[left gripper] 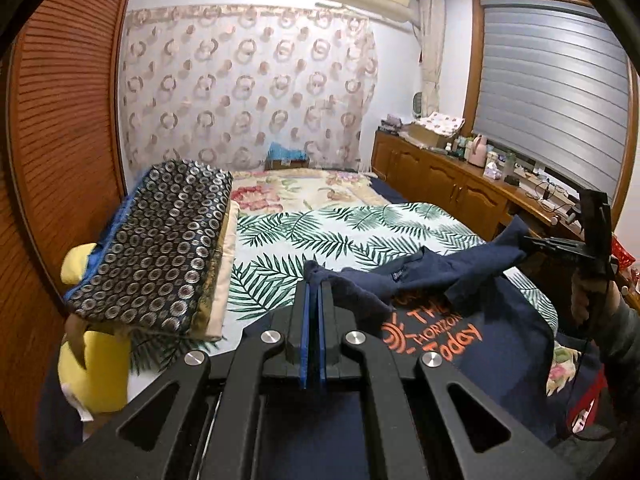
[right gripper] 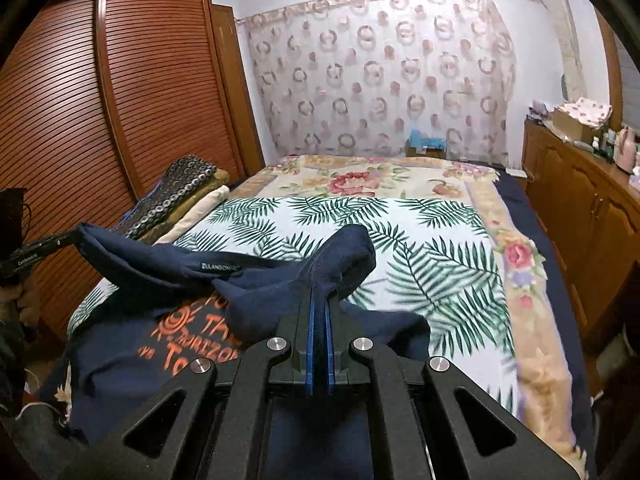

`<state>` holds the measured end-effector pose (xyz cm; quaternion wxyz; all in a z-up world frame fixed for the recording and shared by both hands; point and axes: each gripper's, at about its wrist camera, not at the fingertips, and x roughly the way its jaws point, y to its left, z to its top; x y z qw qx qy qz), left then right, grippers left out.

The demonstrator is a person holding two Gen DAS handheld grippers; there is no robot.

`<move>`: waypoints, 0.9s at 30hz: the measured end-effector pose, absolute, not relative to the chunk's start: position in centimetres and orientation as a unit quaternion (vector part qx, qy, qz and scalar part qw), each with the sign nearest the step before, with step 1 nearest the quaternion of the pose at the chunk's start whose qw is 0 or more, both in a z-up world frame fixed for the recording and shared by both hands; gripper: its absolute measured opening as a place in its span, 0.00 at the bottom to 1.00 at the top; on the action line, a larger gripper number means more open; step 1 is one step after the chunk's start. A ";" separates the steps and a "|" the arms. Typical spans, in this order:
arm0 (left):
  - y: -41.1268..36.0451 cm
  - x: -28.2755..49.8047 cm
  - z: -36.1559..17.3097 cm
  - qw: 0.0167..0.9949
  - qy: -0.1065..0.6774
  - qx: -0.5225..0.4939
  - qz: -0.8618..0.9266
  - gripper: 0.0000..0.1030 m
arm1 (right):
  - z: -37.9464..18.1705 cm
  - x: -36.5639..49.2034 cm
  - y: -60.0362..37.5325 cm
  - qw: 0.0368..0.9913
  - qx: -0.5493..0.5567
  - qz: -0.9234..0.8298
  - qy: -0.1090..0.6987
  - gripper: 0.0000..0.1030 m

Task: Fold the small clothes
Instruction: 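Lift the gripped hem over the shirt body with both tools and open them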

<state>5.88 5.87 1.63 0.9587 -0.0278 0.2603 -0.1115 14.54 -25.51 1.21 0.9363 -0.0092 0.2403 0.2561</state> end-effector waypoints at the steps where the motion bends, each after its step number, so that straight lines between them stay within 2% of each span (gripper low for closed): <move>1: 5.9 5.0 1.8 0.960 0.255 -0.030 -0.112 0.04 | 1.5 13.3 -25.8 0.938 -0.012 0.255 0.236 0.04; 13: 8.9 -1.2 -2.7 0.949 0.306 -0.037 -0.062 0.04 | -0.4 2.9 -28.8 0.931 -0.013 0.248 0.267 0.04; 19: 9.6 -2.2 -3.4 0.948 0.311 -0.036 -0.053 0.04 | 1.4 1.2 -29.0 0.934 -0.020 0.239 0.265 0.04; 25: 9.3 -1.7 -4.5 0.947 0.318 -0.031 -0.043 0.05 | 0.3 1.9 -27.6 0.927 -0.032 0.232 0.294 0.04; 26: 9.2 -1.6 -4.6 0.946 0.321 -0.028 -0.041 0.05 | 0.4 2.2 -27.5 0.925 -0.033 0.233 0.297 0.04; 27: 9.2 -1.6 -4.7 0.945 0.322 -0.026 -0.041 0.11 | 0.4 2.1 -27.3 0.924 -0.036 0.233 0.302 0.04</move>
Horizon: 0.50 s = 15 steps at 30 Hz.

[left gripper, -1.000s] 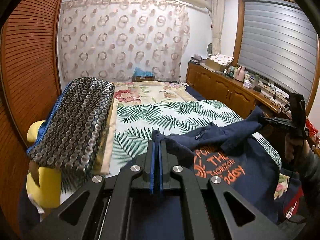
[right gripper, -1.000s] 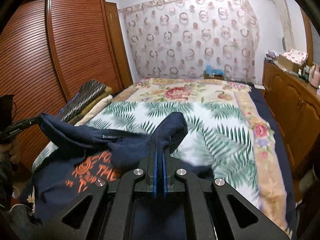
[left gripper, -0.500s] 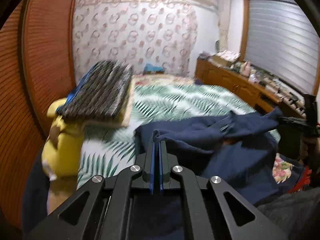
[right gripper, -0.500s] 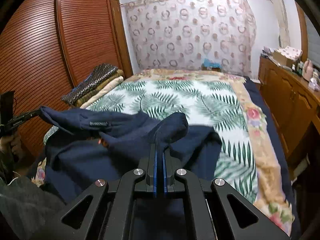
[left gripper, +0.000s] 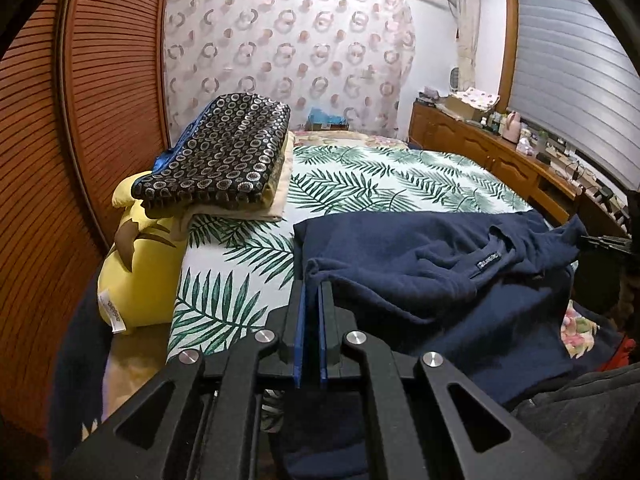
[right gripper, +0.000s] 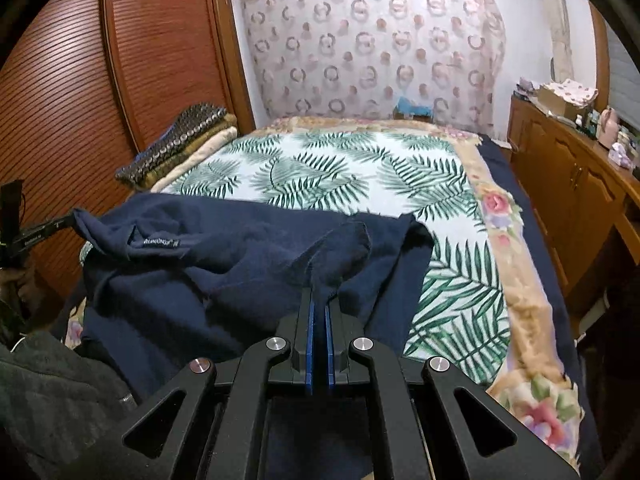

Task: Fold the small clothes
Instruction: 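Lift the gripped hem over the shirt body with both tools and open them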

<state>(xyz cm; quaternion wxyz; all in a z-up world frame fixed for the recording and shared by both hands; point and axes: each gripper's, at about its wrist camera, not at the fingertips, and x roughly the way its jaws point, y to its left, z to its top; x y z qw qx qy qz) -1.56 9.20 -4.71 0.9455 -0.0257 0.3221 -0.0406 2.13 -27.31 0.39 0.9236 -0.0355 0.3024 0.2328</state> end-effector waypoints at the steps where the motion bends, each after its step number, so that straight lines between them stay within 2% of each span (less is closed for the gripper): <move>1: 9.2 -1.6 -4.7 0.946 0.320 -0.025 -0.042 0.14 | 0.5 2.3 -27.3 0.923 -0.038 0.231 0.304 0.04; 4: 9.2 -1.6 -4.2 0.950 0.309 -0.028 -0.047 0.29 | 1.0 2.1 -27.2 0.923 -0.037 0.231 0.306 0.04; 5: 9.2 -1.5 -3.9 0.951 0.304 -0.032 -0.050 0.42 | 1.2 2.0 -27.2 0.924 -0.038 0.229 0.305 0.04; 7: 9.2 -1.1 -3.5 0.951 0.300 -0.038 -0.059 0.50 | 1.4 2.0 -27.3 0.924 -0.038 0.228 0.304 0.04; 9: 9.2 -0.5 -3.2 0.951 0.299 -0.038 -0.062 0.70 | 1.7 1.8 -27.2 0.925 -0.037 0.228 0.303 0.06; 12: 9.1 0.8 -3.2 0.949 0.302 -0.041 -0.078 0.78 | 1.7 2.0 -27.5 0.925 -0.033 0.227 0.301 0.10; 15: 8.8 2.5 -3.7 0.946 0.313 -0.032 -0.075 0.78 | 2.0 1.7 -27.7 0.929 -0.033 0.223 0.295 0.26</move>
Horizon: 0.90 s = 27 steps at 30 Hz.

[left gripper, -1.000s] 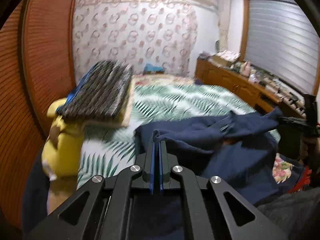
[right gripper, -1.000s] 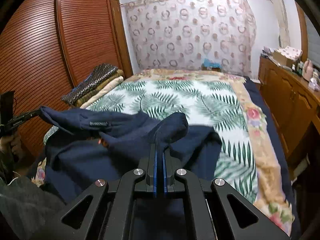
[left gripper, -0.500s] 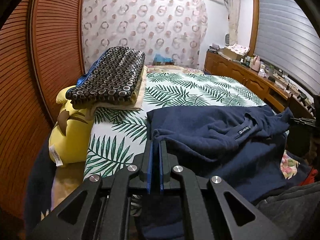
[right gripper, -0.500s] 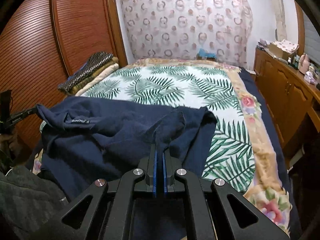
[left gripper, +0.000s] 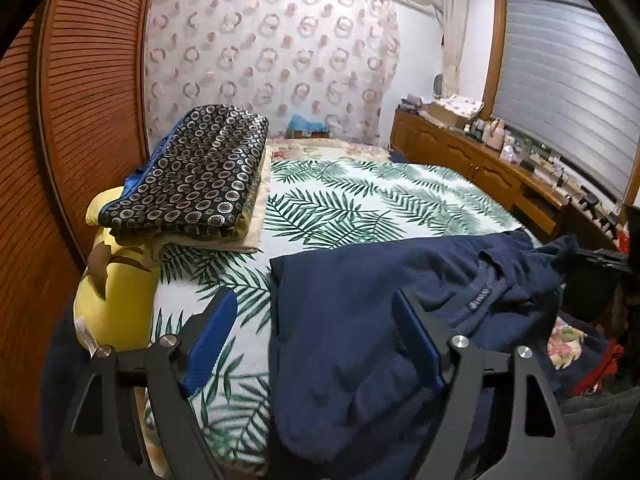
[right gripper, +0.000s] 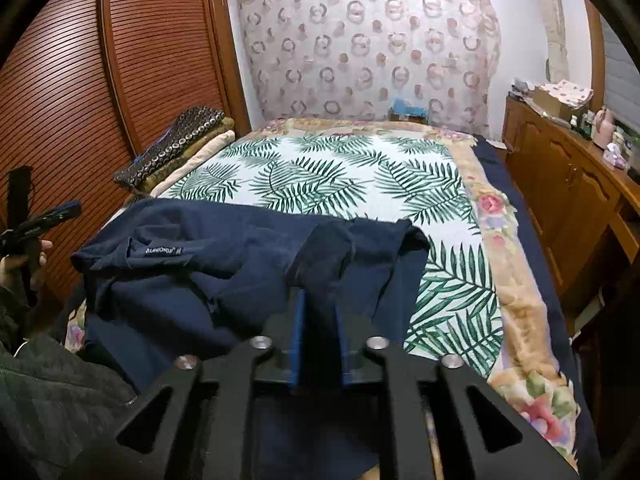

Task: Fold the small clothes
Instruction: 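Lift the gripped hem over the shirt body with both tools and open them, then grasp the folded navy shirt edge with both tools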

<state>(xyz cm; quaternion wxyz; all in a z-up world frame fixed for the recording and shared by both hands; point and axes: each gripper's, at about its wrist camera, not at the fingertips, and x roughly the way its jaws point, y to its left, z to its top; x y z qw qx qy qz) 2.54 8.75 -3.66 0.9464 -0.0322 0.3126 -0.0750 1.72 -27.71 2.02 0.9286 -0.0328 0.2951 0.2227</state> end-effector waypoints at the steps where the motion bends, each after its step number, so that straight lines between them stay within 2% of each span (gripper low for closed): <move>1: 8.5 3.1 -3.8 0.946 0.316 -0.025 -0.072 0.78 | 2.3 1.6 -27.7 0.930 -0.034 0.221 0.293 0.34; 4: 8.1 4.4 -4.3 0.944 0.323 -0.016 -0.072 0.78 | 2.8 1.5 -28.0 0.933 -0.040 0.217 0.284 0.46; 6: 8.0 5.2 -4.5 0.943 0.325 -0.013 -0.071 0.78 | 3.1 1.6 -28.1 0.935 -0.042 0.216 0.278 0.49; 8: 7.9 6.0 -4.7 0.942 0.328 -0.010 -0.067 0.78 | 3.1 1.9 -28.3 0.937 -0.047 0.212 0.274 0.59; 10: 7.9 7.0 -4.9 0.940 0.335 -0.006 -0.059 0.78 | 3.1 2.6 -28.3 0.939 -0.052 0.207 0.271 0.61; 27: 8.3 12.4 -9.3 0.907 0.417 -0.013 -0.057 0.78 | -0.8 13.7 -27.0 0.925 -0.054 0.174 0.332 0.63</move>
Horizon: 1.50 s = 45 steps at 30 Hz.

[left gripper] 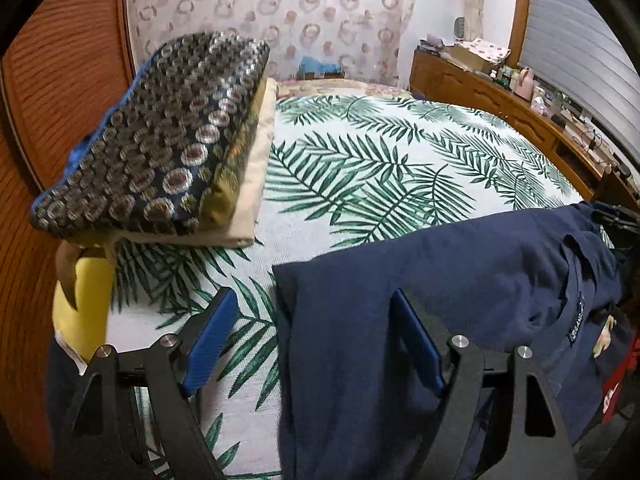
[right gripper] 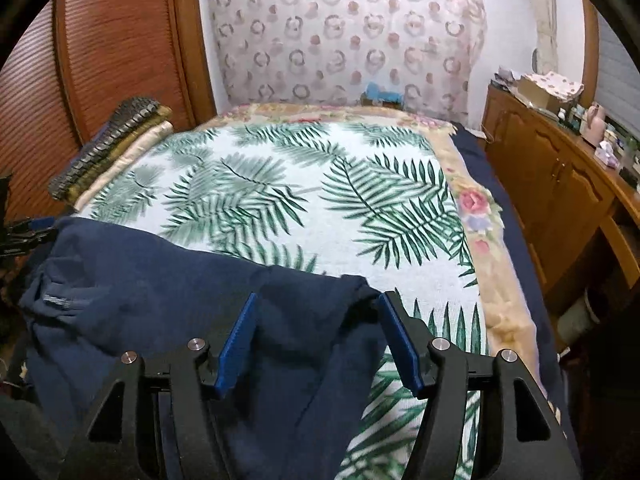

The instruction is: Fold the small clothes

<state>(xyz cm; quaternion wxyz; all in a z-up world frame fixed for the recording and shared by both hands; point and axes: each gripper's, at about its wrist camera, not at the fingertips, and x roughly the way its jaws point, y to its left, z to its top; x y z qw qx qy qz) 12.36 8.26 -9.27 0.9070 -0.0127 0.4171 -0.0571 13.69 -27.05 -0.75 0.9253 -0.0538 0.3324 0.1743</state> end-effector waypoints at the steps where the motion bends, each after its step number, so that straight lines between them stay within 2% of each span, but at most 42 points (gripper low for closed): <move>1: 8.4 12.5 -9.4 0.906 0.419 -0.016 -0.058 0.78 | -1.0 14.2 -27.1 0.924 -0.053 0.171 0.337 0.63; 10: 8.4 13.9 -9.7 0.896 0.437 -0.025 -0.071 0.76 | -2.2 16.3 -27.4 0.919 -0.041 0.163 0.356 0.65; 16: 8.2 14.7 -9.9 0.888 0.450 -0.030 -0.092 0.58 | -2.4 16.3 -27.4 0.922 -0.049 0.155 0.353 0.69; 19: 7.7 14.6 -9.9 0.887 0.449 -0.025 -0.105 0.41 | -2.7 16.5 -27.5 0.922 -0.049 0.161 0.350 0.68; 21: 7.3 14.3 -9.7 0.888 0.447 -0.015 -0.108 0.30 | -2.8 16.1 -27.3 0.919 -0.044 0.187 0.344 0.44; 22: 7.1 14.2 -9.6 0.888 0.446 -0.011 -0.111 0.27 | -2.7 15.8 -27.2 0.917 -0.048 0.197 0.343 0.28; 23: 7.0 14.0 -9.4 0.889 0.444 -0.009 -0.113 0.21 | -2.7 15.5 -26.9 0.914 -0.053 0.210 0.344 0.17; 31: 6.9 9.3 -4.6 0.919 0.369 -0.037 -0.131 0.16 | -1.5 11.9 -27.5 0.913 -0.030 0.252 0.321 0.12; 36: 7.5 4.3 -0.1 0.934 0.308 -0.079 -0.162 0.16 | 2.2 7.7 -29.0 0.928 -0.012 0.263 0.262 0.12; 45: 8.5 -0.7 6.2 0.962 0.216 -0.074 -0.148 0.16 | 8.8 -0.4 -30.7 0.945 -0.034 0.276 0.171 0.12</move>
